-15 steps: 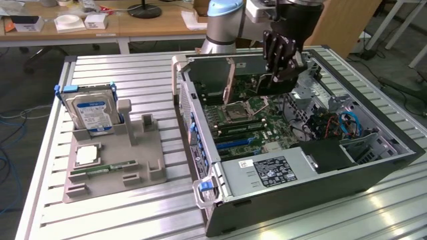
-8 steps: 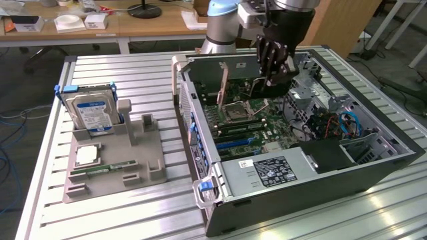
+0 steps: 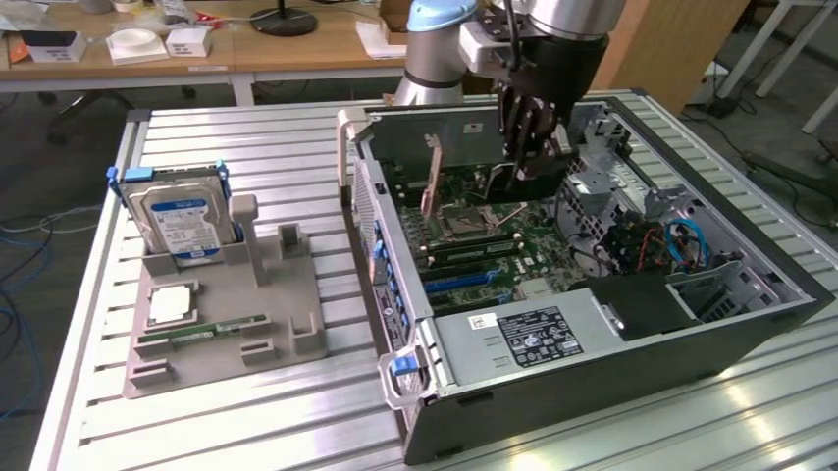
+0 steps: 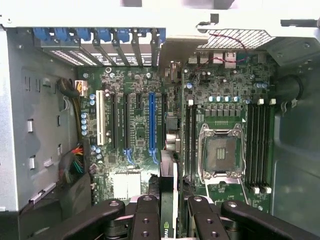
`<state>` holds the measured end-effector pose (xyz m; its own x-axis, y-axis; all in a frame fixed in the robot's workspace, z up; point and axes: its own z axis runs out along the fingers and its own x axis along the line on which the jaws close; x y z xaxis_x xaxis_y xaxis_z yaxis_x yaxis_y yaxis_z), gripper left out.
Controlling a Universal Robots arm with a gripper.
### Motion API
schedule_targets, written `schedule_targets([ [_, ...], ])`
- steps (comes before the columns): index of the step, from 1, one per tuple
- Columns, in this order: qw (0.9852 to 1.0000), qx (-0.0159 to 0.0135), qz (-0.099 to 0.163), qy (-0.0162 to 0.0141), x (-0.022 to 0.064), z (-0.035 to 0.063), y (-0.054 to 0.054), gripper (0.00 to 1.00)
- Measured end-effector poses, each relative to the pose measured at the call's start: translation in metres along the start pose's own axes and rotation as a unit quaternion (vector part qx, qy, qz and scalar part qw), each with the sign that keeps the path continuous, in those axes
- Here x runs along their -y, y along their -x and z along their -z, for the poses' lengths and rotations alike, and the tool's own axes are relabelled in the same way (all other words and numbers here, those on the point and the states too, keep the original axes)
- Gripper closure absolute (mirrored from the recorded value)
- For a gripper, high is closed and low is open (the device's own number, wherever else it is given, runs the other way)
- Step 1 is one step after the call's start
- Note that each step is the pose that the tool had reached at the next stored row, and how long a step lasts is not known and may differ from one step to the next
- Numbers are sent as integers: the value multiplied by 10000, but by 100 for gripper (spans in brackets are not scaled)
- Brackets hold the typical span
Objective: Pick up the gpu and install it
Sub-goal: 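Insert the gpu into the slot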
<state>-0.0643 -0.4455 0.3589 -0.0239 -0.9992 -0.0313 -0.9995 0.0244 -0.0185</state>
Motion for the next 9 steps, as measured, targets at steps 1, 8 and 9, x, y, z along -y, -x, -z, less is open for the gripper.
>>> schedule_targets([
  [1, 10000, 1, 0, 0, 0, -9, -11, 73],
  [8, 10000, 1, 0, -1, -11, -65, -85, 73],
  [9, 10000, 0, 0, -1, -18, -74, -89, 73],
])
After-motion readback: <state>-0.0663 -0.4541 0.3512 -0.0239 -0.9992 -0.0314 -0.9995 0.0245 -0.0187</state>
